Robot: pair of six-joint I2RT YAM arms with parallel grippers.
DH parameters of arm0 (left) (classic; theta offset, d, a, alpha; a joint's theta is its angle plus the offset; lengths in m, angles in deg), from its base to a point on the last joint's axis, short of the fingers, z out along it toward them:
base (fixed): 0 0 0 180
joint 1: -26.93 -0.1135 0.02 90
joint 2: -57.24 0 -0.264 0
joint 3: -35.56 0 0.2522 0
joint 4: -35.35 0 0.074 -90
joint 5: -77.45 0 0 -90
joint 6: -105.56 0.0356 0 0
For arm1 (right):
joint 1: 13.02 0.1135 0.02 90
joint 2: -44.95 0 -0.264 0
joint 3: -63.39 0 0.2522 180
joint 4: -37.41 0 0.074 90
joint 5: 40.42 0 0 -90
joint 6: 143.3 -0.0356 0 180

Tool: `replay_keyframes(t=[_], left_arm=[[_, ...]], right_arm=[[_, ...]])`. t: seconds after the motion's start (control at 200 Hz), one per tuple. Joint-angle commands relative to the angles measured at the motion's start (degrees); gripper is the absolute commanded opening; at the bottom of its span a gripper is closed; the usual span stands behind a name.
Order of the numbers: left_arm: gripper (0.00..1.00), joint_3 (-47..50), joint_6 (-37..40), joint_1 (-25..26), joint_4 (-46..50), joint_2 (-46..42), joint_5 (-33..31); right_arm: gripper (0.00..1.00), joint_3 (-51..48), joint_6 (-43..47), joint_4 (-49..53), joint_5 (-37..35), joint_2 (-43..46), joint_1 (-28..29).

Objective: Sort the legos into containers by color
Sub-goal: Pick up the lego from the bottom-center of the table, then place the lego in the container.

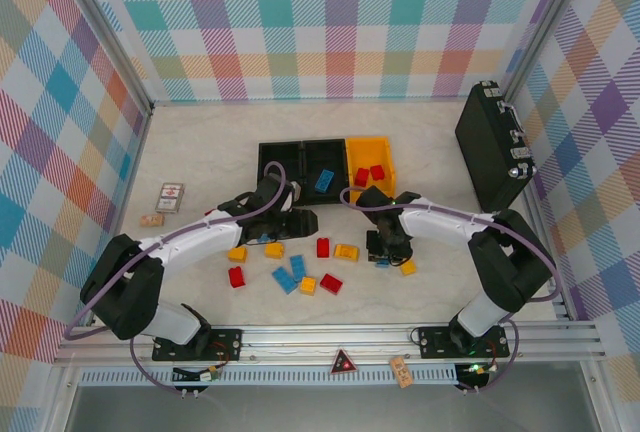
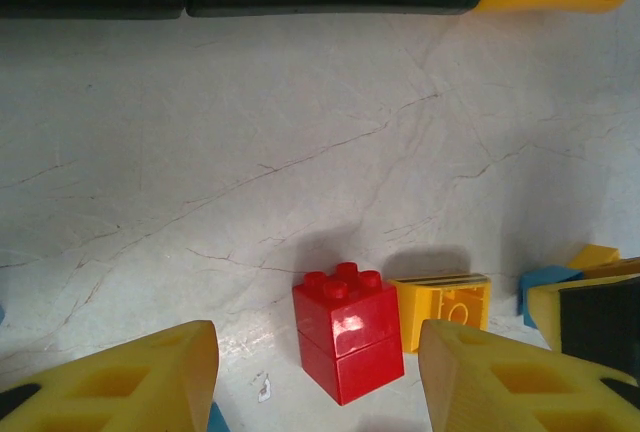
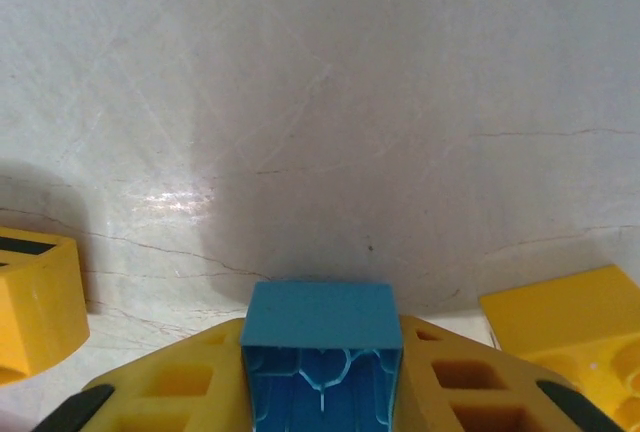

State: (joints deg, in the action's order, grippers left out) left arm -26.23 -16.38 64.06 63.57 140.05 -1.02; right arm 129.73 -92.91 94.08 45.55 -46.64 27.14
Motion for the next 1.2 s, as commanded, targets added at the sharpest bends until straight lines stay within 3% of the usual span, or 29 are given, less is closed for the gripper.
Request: replay_keyframes(t=[0.0, 0.385, 0.63, 1.195], left_arm=[[0.55, -0.11, -0.4, 0.84, -1.01, 0.16, 0.79], [0.55, -1.03, -0.97, 0.84, 0.19, -0.68, -1.19], [0.55, -0.53, -1.85, 0.63, 3.83, -4.55, -5.58], [0.55, 1.65, -3.08, -1.54, 7.92, -10.23, -10.39]], right_arm=[[0.2, 2.27, 1.22, 1.3, -1.1, -0.08, 0.36], [0.18, 9.18, 4.94, 3.41, -3.03, 2.91, 0.36], [0.18, 16.85, 8.68, 3.34, -2.56, 0.07, 0.2], [0.18, 44.78, 16.69, 4.17, -3.27, -21.59, -1.38]])
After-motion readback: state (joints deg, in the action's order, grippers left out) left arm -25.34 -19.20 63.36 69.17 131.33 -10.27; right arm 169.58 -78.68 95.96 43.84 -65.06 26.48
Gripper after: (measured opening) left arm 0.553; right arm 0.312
